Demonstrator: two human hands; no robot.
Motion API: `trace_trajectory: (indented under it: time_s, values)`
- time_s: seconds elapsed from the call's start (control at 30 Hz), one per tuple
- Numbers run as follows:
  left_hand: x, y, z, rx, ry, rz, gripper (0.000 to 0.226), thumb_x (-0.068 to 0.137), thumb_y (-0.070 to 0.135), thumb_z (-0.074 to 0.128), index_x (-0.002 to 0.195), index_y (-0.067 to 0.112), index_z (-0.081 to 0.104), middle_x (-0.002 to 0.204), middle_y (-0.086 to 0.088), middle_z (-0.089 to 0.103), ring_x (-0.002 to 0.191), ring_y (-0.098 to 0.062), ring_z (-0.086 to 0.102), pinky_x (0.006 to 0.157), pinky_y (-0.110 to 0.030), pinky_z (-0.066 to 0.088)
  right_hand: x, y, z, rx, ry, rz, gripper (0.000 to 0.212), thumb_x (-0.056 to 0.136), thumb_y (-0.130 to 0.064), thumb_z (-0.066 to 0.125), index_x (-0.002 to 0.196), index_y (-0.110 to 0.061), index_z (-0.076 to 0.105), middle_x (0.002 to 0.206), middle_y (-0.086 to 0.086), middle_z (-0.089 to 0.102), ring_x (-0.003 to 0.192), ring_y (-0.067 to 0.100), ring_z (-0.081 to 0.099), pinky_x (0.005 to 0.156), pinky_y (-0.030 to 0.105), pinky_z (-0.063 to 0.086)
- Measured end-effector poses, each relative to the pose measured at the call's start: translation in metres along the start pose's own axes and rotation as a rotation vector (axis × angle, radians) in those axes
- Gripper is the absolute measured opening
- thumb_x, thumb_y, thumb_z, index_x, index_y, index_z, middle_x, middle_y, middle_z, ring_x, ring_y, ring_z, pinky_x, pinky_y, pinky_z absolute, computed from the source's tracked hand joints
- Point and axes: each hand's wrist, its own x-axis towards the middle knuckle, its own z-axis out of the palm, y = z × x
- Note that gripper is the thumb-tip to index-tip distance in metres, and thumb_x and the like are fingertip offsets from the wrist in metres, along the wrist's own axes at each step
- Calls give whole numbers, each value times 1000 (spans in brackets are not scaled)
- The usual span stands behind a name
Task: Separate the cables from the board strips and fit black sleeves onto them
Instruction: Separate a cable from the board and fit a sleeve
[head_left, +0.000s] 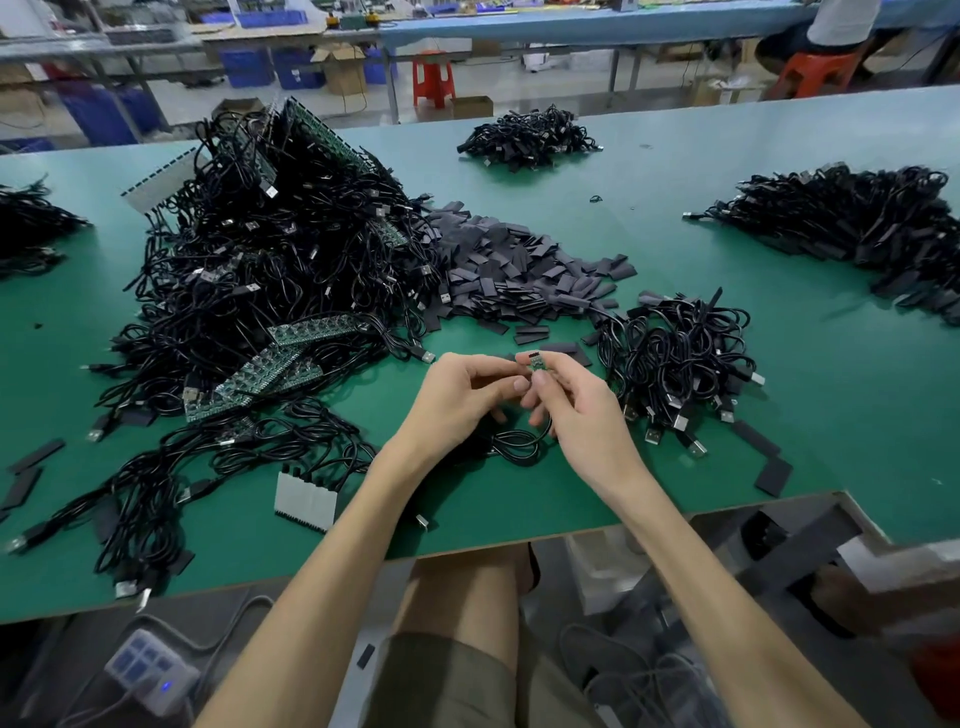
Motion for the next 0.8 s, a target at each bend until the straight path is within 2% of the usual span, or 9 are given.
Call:
trace_trajectory:
  time_s: [0.13,0.23,0.3,0.37,0.43,0.5,0.67,0.8]
  values:
    - [1,-5,-2,56,141,-16,22,92,7,73,99,26,78,81,3,78,52,-17,64,63,-29,57,-2,-2,2,-93,-35,2,40,107,-18,51,147,-25,54,87,-9,67,68,-1,60,69,12,46]
    - [2,-7,-3,24,201,-30,22,91,8,75,97,29,78,84,-8,77,59,-28,67,66,-38,61,-2,-3,2,-132,-22,-8,46,107,-13,49,153,-22,47,85,-8,69,69,1,59,70,12,46]
    - [2,-6,-2,3,209,-23,21,92,8,74,97,27,79,83,-7,76,70,-36,69,65,-40,62,-2,-3,1,-114,33,0,42,106,-10,50,147,-20,54,81,-7,71,68,5,62,69,22,50]
    - [0,-3,-2,-8,202,6,22,92,7,73,96,28,79,82,-4,75,72,-25,70,61,-33,61,-2,-3,1,-72,92,9,29,105,-8,51,131,-19,58,81,-7,73,65,11,65,65,30,51]
    - [-1,-2,-2,-29,189,34,20,92,5,73,99,22,79,83,-3,73,74,-16,68,61,-27,59,-3,-4,1,-36,138,11,17,104,-7,55,110,-23,52,81,-6,74,62,14,67,62,31,50]
    - [-2,0,-1,-26,189,55,18,92,3,72,102,17,79,83,-4,72,74,-15,66,63,-26,58,-3,-4,1,-47,179,-11,24,103,-7,57,97,-27,46,79,-3,74,62,15,67,62,31,49]
    - [-2,2,0,33,180,68,21,91,0,72,100,18,78,82,-1,70,73,-18,65,66,-35,59,-4,-4,-1,-90,266,-48,25,100,-6,60,87,-25,51,79,-3,71,67,15,63,68,31,52]
    - [-1,-1,0,99,183,87,16,91,0,71,100,9,80,79,0,69,69,-17,65,65,-31,58,-4,-4,-1,-83,268,-54,23,99,-4,61,87,-25,57,78,-4,70,66,13,61,66,26,50]
